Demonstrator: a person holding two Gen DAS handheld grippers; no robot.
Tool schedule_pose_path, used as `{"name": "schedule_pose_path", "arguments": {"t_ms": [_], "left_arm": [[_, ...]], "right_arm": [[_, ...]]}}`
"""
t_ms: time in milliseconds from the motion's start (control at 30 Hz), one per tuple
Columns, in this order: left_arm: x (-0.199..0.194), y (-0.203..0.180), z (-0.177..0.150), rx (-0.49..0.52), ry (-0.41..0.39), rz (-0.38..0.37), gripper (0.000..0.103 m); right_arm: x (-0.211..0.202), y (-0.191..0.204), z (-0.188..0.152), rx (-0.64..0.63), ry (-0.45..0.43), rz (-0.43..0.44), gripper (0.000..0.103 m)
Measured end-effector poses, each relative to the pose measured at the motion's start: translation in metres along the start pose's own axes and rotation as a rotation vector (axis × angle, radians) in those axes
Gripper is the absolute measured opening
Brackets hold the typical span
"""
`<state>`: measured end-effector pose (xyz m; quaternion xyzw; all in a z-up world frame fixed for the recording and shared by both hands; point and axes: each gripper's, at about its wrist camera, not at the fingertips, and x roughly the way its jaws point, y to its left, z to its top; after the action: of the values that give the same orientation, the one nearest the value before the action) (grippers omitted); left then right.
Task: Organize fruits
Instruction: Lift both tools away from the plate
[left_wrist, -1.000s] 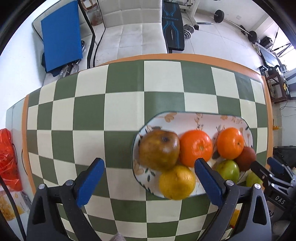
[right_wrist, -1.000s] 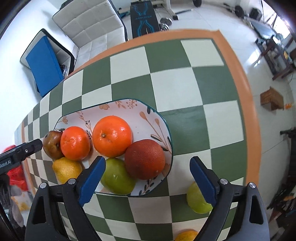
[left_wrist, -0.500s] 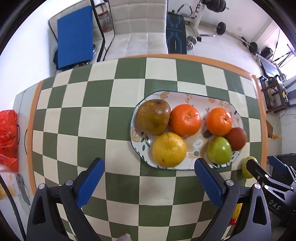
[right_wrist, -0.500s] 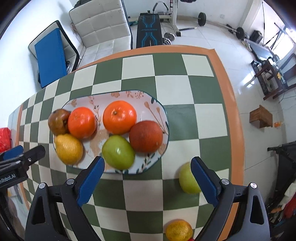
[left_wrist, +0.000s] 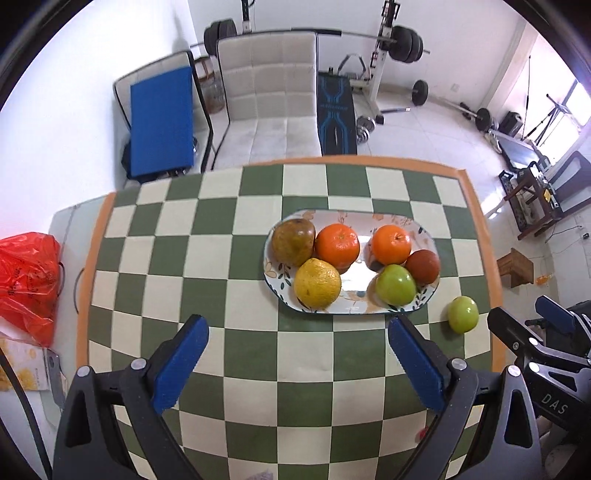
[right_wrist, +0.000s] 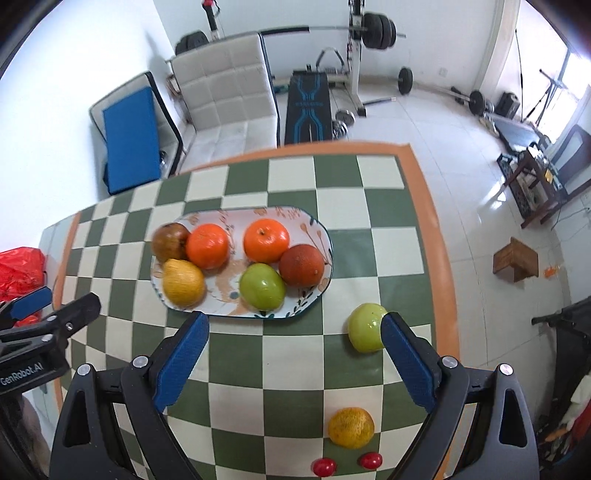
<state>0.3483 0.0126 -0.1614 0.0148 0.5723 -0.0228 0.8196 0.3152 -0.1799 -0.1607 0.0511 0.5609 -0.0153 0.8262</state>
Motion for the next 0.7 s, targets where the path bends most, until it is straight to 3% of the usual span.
{"name": "schedule_pose_path", "arguments": {"t_ms": [367,600,700], "left_arm": [[-0.057,-0.010,-0.018,0.023,-0.099,-0.005,0.100],[-0.056,-0.017,-0.028,0.010,-0.070,-0.041,0.100],[-0.041,-0.027,-0.033,0.037,-0.037,-0.018,0.101]], "right_arm": [[-0.065,-0.001,-0.023,0.013,-0.084,0.032,0.096],[-0.087,0.000,-0.034,0.022,-0.123,0.054,0.096],[-0.081,-0.011,-0.038,0.056,-0.106,0.067,0.096]]}}
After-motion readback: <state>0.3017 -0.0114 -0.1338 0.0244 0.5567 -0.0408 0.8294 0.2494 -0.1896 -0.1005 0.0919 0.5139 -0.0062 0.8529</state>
